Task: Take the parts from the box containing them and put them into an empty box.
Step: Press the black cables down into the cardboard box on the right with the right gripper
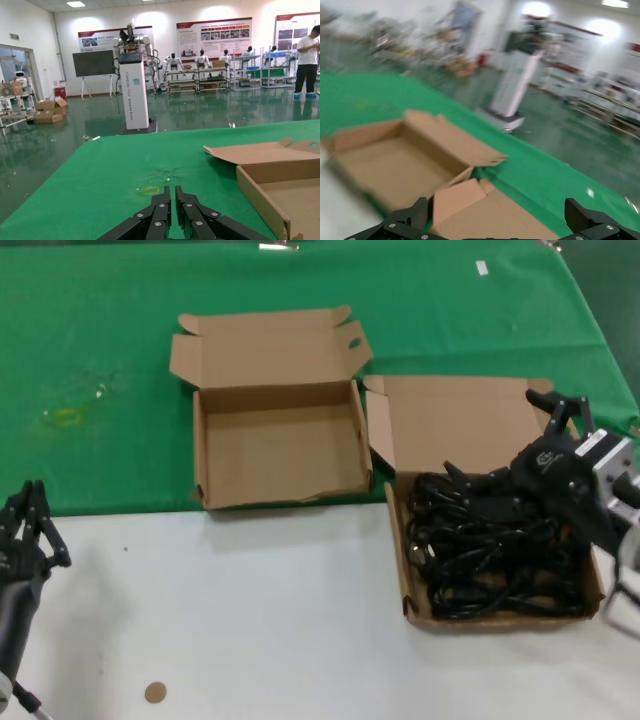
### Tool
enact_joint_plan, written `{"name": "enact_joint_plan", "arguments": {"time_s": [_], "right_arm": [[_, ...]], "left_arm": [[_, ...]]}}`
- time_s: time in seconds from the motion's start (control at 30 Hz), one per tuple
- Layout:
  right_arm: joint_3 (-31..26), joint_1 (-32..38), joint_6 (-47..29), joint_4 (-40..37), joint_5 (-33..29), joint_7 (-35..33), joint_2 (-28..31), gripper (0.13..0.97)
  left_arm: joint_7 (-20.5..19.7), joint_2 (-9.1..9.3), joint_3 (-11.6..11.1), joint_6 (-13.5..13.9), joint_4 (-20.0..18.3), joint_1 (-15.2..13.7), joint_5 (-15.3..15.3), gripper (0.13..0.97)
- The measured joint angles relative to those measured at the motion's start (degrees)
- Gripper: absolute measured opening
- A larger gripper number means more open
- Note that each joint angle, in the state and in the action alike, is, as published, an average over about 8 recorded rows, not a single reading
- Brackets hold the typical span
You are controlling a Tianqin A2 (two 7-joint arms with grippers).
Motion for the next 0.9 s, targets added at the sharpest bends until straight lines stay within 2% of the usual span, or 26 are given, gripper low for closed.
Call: {"name": "enact_joint_plan", "arguments": {"time_s": [0.2,0.43,0.63,0.9], "right_arm": [[-2.14,4.7,-12.43,0.8,-4.75,0.39,9.44,0.966],[-5.56,13.87,-29.65,-0.11,-8.3,-2.82,15.21,0.966],[-8.46,23.28,-44.97,-3.49,-12.02,-6.85,14.92,0.966],[-11.75,33.14,-60.29,-11.03,-16.86,-12.02,9.86,0.966]], "left_arm": [[0.0,0.0,0.0,0.0,0.0,0.0,0.0,0.169],[0.0,0.0,0.0,0.0,0.0,0.0,0.0,0.144],[0.0,0.0,0.0,0.0,0.0,0.0,0.0,0.144],[0.0,0.0,0.0,0.0,0.0,0.0,0.0,0.144]]}}
